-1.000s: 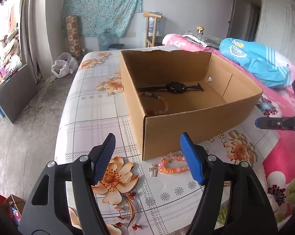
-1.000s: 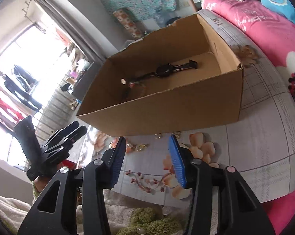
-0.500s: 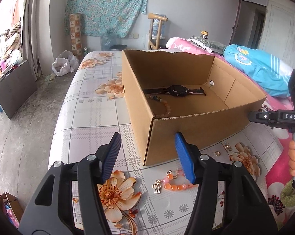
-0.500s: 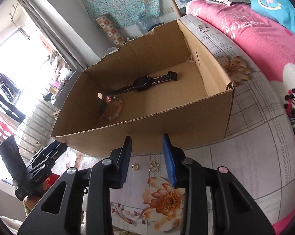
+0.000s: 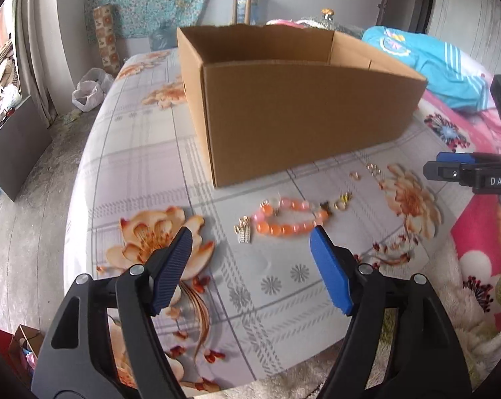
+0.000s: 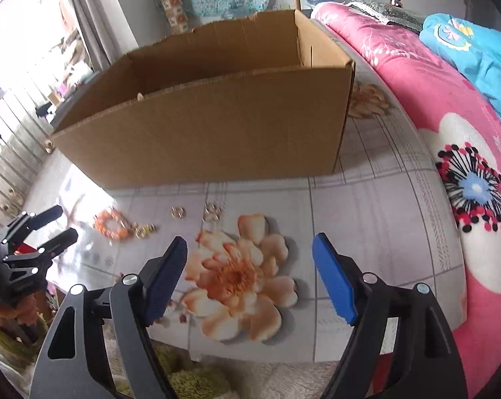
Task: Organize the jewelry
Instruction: 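Withdraw both tools and move toward the orange beaded bracelet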
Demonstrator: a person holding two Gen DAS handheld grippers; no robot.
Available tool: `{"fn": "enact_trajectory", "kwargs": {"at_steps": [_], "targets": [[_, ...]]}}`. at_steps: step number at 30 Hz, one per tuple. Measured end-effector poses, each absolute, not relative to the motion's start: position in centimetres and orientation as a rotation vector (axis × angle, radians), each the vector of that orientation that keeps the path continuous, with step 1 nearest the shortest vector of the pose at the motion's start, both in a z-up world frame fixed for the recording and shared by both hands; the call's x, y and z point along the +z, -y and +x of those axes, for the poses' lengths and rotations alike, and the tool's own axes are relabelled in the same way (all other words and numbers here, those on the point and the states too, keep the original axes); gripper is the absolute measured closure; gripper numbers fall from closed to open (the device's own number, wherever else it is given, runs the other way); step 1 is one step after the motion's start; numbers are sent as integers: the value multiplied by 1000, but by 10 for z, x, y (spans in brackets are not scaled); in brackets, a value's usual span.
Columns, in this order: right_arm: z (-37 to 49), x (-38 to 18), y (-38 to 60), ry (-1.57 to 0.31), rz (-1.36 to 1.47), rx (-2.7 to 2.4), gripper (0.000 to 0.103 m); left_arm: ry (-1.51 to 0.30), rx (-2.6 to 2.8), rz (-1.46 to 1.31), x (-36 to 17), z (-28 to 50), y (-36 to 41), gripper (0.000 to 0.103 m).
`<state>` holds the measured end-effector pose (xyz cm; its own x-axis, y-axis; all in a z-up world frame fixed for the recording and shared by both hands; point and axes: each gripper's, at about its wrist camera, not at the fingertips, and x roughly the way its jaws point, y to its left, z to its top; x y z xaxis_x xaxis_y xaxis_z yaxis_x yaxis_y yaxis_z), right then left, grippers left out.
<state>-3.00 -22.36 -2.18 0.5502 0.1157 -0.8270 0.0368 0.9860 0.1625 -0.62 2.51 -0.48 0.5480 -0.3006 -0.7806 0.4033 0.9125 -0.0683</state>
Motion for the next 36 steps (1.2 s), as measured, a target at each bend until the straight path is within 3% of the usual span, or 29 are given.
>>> {"fn": "enact_trajectory", "kwargs": {"at_steps": [5,10,14,36], "targets": [[-35,-47,217,-1047,137,5,21,-962,-381,161,-26,-8,-14,32],[-34,-58,205,-1042,18,-36,7,-949,-344,231,-32,-10,-9,17],[-37,-61,207,-1030,25,-30,6,-955,-322,195,-35,-7,-16,7],[-45,-62,209,-1014,2,-5,6,-956,-308,164,-35,-6,-18,7]]}}
